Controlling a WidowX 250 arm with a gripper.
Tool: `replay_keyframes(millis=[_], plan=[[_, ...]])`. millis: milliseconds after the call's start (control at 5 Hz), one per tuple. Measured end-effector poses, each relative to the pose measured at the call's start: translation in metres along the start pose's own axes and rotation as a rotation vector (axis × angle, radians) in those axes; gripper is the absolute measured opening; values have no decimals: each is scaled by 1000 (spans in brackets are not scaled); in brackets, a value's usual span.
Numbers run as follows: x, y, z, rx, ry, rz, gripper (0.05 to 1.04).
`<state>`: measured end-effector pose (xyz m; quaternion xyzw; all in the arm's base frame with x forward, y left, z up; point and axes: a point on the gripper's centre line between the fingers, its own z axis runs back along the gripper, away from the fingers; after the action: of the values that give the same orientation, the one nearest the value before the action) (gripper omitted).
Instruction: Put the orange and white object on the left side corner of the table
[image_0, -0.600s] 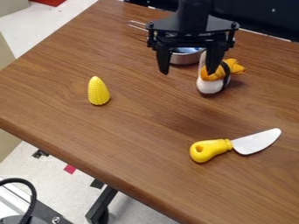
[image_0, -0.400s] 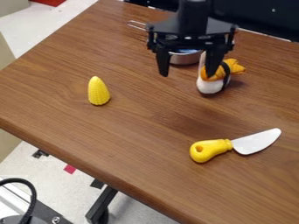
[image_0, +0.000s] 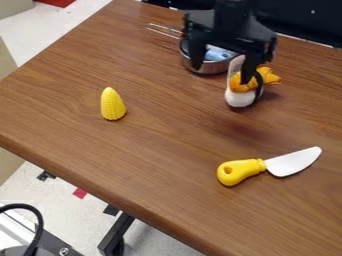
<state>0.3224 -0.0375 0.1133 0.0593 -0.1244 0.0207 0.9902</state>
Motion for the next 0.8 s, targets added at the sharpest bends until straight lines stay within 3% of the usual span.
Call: replay_keyframes(millis=[200, 400, 600, 800], plan=[[17, -6, -7, -40, 18, -262, 999], [35, -13, -15, -91, 74, -392, 999], [38, -14, -18, -126, 96, -424, 999], [33, -10, -27, -100, 97, -410, 999]])
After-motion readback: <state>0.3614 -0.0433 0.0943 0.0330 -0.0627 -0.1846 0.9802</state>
